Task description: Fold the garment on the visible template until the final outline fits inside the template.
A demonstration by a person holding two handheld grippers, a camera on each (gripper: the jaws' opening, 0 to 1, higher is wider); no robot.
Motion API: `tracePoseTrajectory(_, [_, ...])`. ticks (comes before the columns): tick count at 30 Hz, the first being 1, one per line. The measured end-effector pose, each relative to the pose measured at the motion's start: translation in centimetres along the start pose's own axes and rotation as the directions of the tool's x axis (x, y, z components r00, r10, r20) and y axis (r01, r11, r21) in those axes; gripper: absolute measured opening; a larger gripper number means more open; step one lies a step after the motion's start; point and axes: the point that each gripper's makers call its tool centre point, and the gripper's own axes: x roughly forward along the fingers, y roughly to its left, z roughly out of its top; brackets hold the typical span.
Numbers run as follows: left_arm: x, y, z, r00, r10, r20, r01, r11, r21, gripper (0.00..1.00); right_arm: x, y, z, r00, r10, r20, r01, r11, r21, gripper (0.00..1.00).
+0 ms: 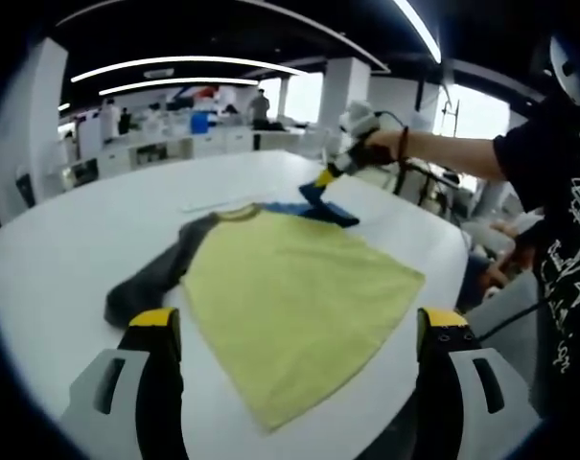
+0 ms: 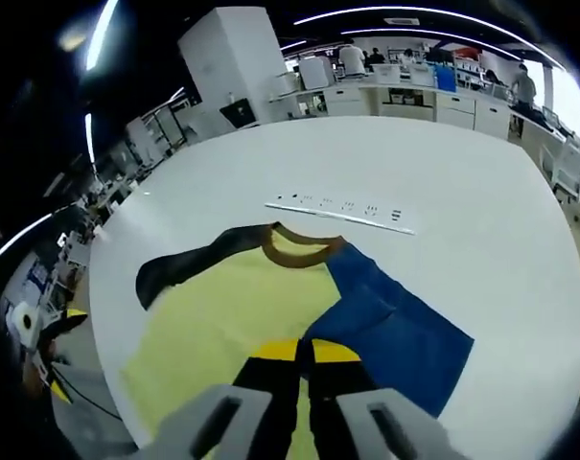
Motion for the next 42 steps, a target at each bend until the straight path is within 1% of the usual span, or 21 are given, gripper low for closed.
tracePoseTrajectory(4, [0.0,0.2,-0.2,1.000,-0.005,-0.002,0.005,1.000,-0.002,0.99,0.3,0.5,0.3,1.000,0.004,-0.003,-0.004,1.000,-0.011,0.00])
tracePoseTrajectory(10, [-0.1,0.4,-0.3,1.000,-0.008,-0.006,0.008,1.000,-0.001,0.99,0.6,2.3,0.5,1.000,0.025,-0.005,-0.025,0.999,-0.032,0.00])
tracePoseTrajectory(15, [-0.4,0.8,-0.5,1.000,-0.010,-0.012,0.010,1.000,0.007,0.99,1.4,2.9,1.0,0.999,0.034,-0.009,-0.034,0.998,-0.053,0.00])
tracePoseTrajectory(17, [-0.6,1.2,-0.5,1.000,-0.008,-0.009,0.008,1.000,0.005,0.99,1.4,3.6,0.8,0.999,0.044,-0.009,-0.045,0.998,-0.052,0.00])
tracePoseTrajectory(22, [-0.6,1.6,-0.5,1.000,-0.002,-0.005,0.002,1.000,0.004,0.99,2.1,4.5,1.4,0.998,0.058,-0.006,-0.058,0.997,-0.056,0.00])
tracePoseTrajectory(28, [-0.5,1.2,-0.5,1.000,-0.008,-0.007,0.008,1.000,0.008,0.99,2.8,6.0,1.7,0.997,0.075,-0.008,-0.075,0.995,-0.072,0.00])
tracePoseTrajectory(36, [-0.5,1.4,-0.6,1.000,-0.005,-0.002,0.005,1.000,-0.005,0.99,3.5,8.2,1.9,0.994,0.106,-0.008,-0.106,0.990,-0.095,0.00])
tracePoseTrajectory(42, [-0.9,1.8,-0.6,1.000,0.009,-0.003,-0.009,1.000,-0.006,0.99,4.5,8.8,2.0,0.993,0.114,-0.020,-0.115,0.988,-0.103,0.00])
